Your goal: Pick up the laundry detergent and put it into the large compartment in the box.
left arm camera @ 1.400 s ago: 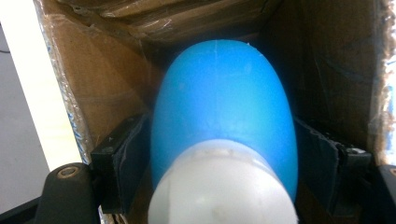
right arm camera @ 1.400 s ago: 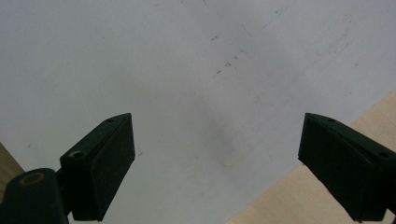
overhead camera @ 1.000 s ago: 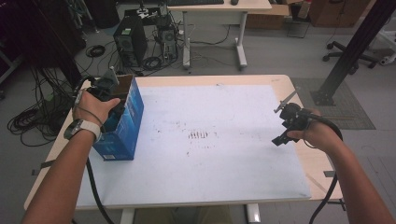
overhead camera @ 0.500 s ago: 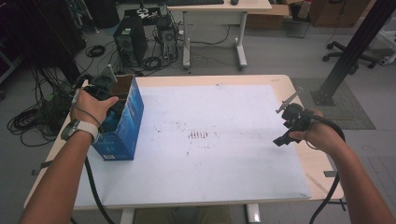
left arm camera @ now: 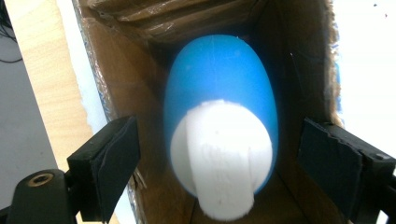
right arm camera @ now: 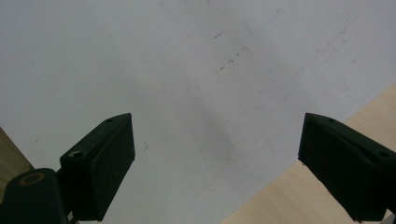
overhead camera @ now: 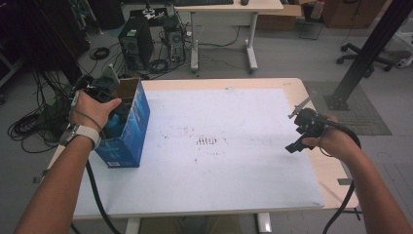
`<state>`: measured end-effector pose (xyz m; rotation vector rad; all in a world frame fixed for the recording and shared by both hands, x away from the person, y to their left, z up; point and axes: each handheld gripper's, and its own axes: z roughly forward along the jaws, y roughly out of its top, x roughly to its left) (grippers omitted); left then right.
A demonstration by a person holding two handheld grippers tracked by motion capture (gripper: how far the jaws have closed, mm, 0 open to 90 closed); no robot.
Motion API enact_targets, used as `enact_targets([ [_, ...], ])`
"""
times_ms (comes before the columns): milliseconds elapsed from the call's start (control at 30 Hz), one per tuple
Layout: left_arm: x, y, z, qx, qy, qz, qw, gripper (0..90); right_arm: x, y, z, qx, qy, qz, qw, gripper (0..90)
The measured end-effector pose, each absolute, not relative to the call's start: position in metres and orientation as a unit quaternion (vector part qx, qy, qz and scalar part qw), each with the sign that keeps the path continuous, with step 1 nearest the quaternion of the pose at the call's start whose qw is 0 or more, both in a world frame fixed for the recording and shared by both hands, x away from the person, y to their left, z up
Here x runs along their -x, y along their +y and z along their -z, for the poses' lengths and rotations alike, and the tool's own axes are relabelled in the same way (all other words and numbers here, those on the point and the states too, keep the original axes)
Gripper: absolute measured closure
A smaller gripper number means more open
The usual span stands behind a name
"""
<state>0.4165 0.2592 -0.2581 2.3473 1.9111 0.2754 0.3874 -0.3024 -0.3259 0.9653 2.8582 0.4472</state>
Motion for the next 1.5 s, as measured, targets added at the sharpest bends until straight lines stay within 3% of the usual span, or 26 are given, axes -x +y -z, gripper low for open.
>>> enact_targets([
  [700, -0.405, 0.253, 0.221, -0.786, 0.609, -0.097, 0.052, 9.8, -0.382, -0.301, 0.320, -0.313, 0.936, -0.149, 0.050, 11.0],
  [1500, -0.388, 0.212, 0.181, -0.832, 0.541, -0.108, 0.065, 10.4, -0.376, -0.299, 0.307, -0.310, 0.936, -0.155, 0.059, 11.0],
])
